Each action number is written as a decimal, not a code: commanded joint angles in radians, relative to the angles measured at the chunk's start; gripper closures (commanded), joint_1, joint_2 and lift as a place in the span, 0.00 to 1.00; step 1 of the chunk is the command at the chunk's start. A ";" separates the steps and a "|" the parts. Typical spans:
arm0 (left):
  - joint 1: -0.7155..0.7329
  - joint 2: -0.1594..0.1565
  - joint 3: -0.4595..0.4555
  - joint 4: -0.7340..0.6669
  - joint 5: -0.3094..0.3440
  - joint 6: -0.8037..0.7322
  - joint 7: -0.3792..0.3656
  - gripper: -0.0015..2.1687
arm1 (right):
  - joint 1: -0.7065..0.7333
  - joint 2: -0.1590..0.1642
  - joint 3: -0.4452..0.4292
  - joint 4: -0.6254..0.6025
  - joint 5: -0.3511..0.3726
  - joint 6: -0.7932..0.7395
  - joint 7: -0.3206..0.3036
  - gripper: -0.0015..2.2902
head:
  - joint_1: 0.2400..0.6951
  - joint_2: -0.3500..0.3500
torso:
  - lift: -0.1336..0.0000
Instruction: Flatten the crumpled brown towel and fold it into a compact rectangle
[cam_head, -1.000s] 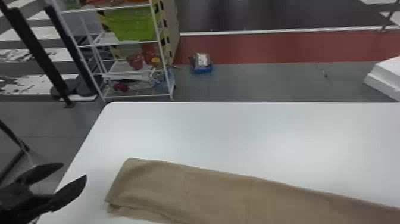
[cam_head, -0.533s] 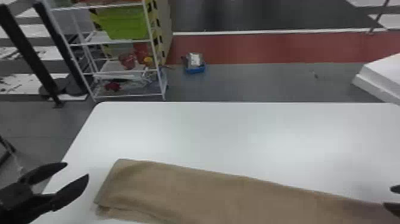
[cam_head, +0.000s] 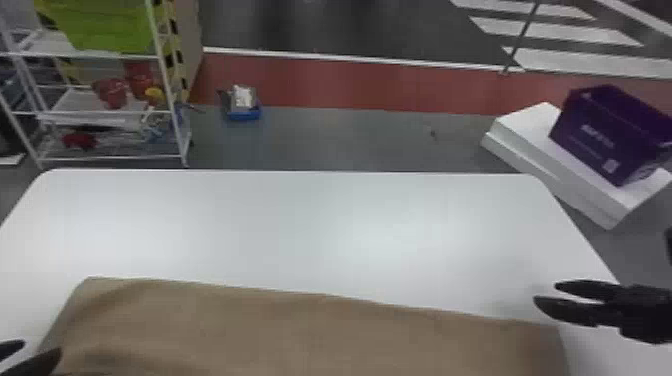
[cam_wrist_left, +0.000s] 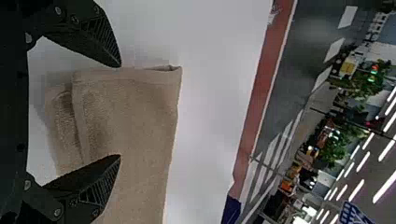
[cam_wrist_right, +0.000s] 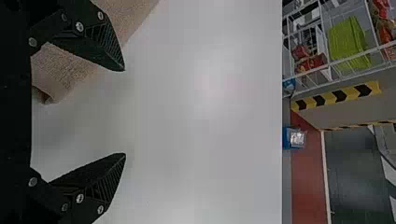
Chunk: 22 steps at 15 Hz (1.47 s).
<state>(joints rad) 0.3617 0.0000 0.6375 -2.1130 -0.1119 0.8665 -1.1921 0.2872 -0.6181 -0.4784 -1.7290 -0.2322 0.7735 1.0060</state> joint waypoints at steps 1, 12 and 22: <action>0.003 -0.003 -0.041 -0.007 -0.061 0.081 0.035 0.12 | 0.000 0.000 0.001 0.002 -0.012 -0.016 0.000 0.12 | 1.00 0.24 | 0.07; 0.010 -0.003 -0.071 -0.039 -0.104 0.078 0.066 0.55 | 0.004 -0.009 0.014 0.032 -0.024 -0.081 0.002 0.12 | 1.00 0.26 | 0.07; 0.100 -0.003 -0.065 -0.231 -0.107 0.271 -0.023 0.79 | 0.003 -0.017 0.038 0.071 -0.022 -0.145 -0.004 0.12 | 1.00 0.19 | 0.07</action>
<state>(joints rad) 0.4515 0.0000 0.5686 -2.3086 -0.2194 1.0863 -1.2086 0.2902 -0.6346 -0.4449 -1.6623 -0.2546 0.6400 1.0017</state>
